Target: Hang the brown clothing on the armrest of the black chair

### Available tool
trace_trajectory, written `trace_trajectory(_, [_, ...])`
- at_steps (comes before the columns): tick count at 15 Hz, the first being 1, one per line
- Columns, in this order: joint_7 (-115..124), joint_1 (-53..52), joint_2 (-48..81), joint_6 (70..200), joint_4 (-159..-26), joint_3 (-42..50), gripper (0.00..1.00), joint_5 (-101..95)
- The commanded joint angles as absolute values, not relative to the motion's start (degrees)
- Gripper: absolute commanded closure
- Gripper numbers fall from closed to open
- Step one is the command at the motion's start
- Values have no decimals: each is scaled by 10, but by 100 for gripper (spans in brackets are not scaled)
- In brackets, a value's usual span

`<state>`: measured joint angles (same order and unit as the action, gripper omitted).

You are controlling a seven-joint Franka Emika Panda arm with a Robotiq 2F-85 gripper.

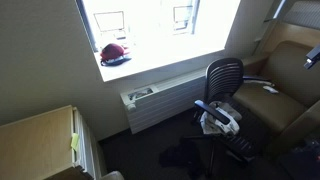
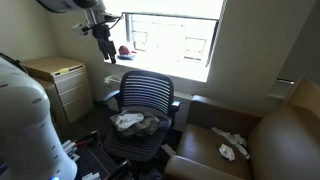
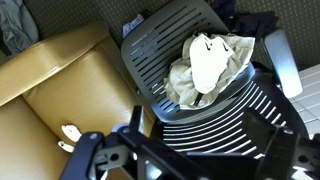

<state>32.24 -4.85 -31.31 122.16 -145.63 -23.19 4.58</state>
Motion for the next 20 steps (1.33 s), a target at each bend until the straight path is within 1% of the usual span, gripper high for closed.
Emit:
trace_trajectory(1, [329,-61,-310,1221,-1456,-220,0,38])
trace_trajectory(8, [329,-61,-310,1221,-1456,-220,0,38])
trace_trajectory(10, [420,-44,-274,1261,-1456,-243,0,56])
trace_trajectory(13, [549,-40,-211,1344,-1491,-268,0,44])
trace_trajectory(16, [696,-21,-134,1453,-1519,-282,0,-15])
trace_trajectory(17, [743,11,-104,1481,-1522,-304,0,-42])
trace_trajectory(18, [794,23,-75,1481,-1516,-306,0,-75])
trace_trajectory(19, [838,-2,-57,1459,-1505,-275,0,-99])
trace_trajectory(20, [788,-39,-101,1456,-1523,-251,0,-78])
